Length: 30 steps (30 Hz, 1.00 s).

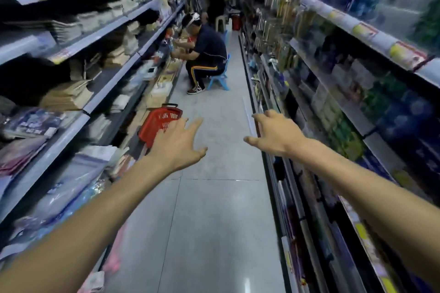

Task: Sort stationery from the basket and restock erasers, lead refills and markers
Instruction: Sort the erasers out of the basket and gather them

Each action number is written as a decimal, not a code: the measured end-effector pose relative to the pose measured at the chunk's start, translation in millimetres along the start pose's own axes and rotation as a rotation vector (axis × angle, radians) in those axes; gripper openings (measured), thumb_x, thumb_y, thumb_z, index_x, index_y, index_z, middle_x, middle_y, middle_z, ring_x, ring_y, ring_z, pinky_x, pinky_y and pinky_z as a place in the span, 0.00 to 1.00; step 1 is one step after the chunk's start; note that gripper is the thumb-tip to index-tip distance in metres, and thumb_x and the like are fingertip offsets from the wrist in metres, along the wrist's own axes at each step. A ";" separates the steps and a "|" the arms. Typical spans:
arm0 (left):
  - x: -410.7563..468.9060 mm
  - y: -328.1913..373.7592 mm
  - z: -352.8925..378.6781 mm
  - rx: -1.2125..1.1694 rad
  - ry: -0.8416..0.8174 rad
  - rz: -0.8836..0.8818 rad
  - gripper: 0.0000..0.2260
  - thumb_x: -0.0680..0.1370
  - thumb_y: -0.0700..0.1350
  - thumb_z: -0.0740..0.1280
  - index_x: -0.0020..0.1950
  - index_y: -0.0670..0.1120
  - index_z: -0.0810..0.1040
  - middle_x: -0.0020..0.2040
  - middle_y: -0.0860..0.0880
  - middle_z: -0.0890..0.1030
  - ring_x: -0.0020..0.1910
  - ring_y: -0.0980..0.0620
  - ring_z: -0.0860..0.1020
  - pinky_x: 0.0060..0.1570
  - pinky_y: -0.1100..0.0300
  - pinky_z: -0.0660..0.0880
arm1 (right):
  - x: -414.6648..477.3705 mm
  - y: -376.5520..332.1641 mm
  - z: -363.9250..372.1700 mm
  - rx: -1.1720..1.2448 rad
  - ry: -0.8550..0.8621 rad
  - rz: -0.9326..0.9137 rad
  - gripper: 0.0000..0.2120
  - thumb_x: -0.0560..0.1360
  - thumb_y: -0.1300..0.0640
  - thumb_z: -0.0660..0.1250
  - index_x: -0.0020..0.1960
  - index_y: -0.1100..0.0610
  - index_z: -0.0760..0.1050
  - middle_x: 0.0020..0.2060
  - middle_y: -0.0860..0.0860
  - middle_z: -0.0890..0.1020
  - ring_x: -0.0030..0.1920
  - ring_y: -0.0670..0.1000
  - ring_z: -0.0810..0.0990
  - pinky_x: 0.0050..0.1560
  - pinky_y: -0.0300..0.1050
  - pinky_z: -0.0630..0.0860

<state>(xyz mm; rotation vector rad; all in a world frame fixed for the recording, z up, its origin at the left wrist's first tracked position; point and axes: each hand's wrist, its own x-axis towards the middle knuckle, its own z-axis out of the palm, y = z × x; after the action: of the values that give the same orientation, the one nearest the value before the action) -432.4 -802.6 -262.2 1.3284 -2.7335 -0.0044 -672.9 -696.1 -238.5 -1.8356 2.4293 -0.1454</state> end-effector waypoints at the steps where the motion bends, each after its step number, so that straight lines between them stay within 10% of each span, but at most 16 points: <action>1: 31.1 -2.2 -1.3 -0.005 0.003 0.001 0.37 0.74 0.66 0.63 0.80 0.57 0.55 0.76 0.46 0.65 0.73 0.41 0.67 0.65 0.42 0.73 | 30.4 7.5 -6.8 -0.003 0.011 -0.002 0.39 0.75 0.32 0.64 0.78 0.53 0.63 0.70 0.58 0.71 0.69 0.61 0.72 0.66 0.56 0.73; 30: 821.6 -192.7 3.9 0.021 0.034 0.044 0.40 0.74 0.71 0.60 0.81 0.59 0.51 0.81 0.45 0.55 0.79 0.41 0.58 0.72 0.38 0.65 | 797.8 122.8 -103.8 -0.080 0.047 0.043 0.43 0.74 0.27 0.62 0.79 0.51 0.59 0.75 0.60 0.66 0.75 0.62 0.65 0.73 0.56 0.65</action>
<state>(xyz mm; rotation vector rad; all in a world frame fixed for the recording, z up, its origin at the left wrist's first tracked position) -785.8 -1566.5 -200.7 1.2611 -2.7406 0.0495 -1020.6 -1428.3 -165.3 -1.8307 2.5401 -0.0907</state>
